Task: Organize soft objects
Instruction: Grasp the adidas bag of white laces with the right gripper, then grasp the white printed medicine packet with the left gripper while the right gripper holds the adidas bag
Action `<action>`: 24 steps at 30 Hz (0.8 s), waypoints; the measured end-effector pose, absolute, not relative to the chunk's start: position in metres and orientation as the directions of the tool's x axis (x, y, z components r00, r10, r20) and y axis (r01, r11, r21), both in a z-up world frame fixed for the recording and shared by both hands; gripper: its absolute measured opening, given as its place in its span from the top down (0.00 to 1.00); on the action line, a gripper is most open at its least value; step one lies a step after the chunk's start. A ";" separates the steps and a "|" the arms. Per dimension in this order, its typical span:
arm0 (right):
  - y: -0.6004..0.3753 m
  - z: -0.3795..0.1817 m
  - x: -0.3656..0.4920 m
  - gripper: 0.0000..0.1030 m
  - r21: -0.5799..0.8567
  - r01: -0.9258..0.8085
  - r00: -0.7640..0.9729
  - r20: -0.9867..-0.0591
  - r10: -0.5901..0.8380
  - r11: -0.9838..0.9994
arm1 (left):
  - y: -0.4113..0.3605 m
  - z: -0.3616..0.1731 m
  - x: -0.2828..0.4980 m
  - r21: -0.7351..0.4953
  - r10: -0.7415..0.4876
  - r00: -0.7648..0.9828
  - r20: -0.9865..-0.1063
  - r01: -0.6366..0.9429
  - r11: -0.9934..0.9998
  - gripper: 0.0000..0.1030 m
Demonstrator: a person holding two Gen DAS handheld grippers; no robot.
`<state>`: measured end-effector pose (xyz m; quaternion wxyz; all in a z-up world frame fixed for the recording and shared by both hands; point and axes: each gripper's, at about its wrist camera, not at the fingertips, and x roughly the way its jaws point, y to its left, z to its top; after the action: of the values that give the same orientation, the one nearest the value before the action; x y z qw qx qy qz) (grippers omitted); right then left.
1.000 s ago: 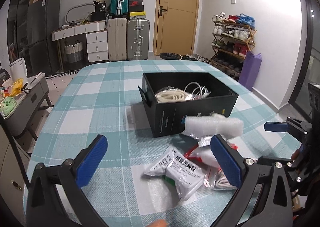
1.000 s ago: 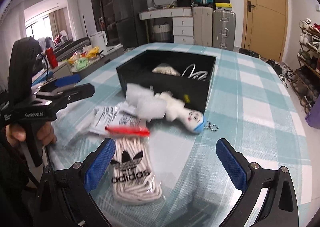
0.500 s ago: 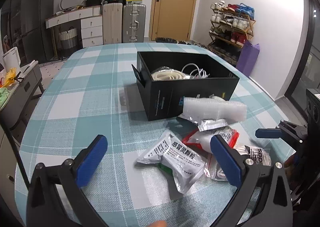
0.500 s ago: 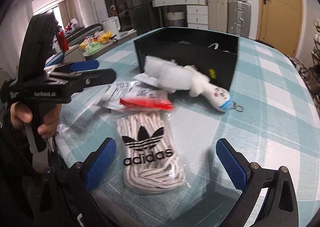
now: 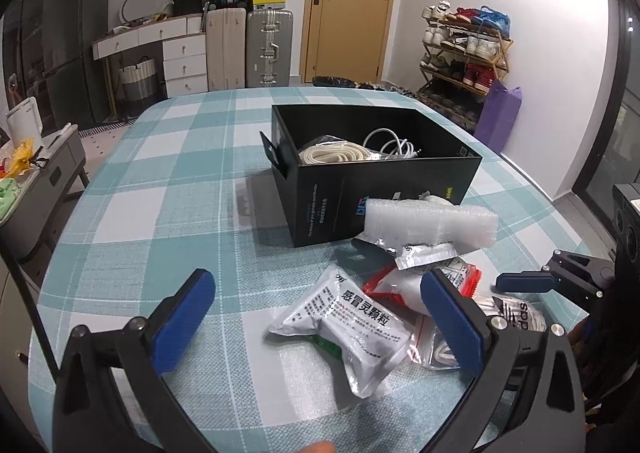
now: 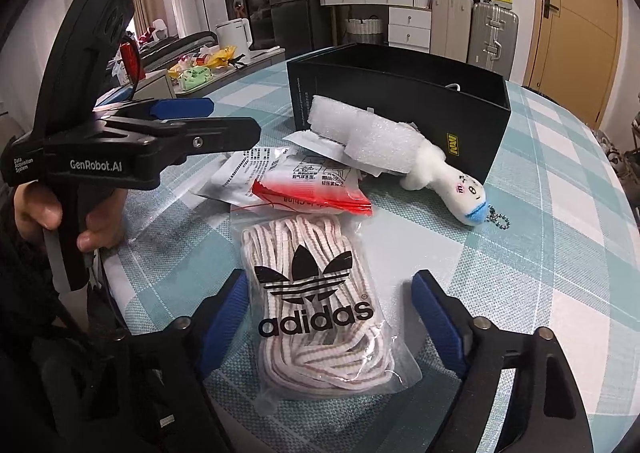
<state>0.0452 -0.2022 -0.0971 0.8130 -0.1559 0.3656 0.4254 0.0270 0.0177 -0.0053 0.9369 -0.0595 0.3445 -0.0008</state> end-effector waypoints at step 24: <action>-0.237 -0.095 0.059 0.40 0.032 -0.755 0.432 -0.728 0.533 0.655 | 0.011 -0.013 0.032 -0.085 -0.055 0.711 -0.701 -0.006 0.996 0.00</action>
<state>0.0585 -0.2367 -0.0947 0.8325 -0.1514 0.3667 0.3868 0.0322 0.0113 -0.0127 0.9240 -0.0404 0.3799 -0.0131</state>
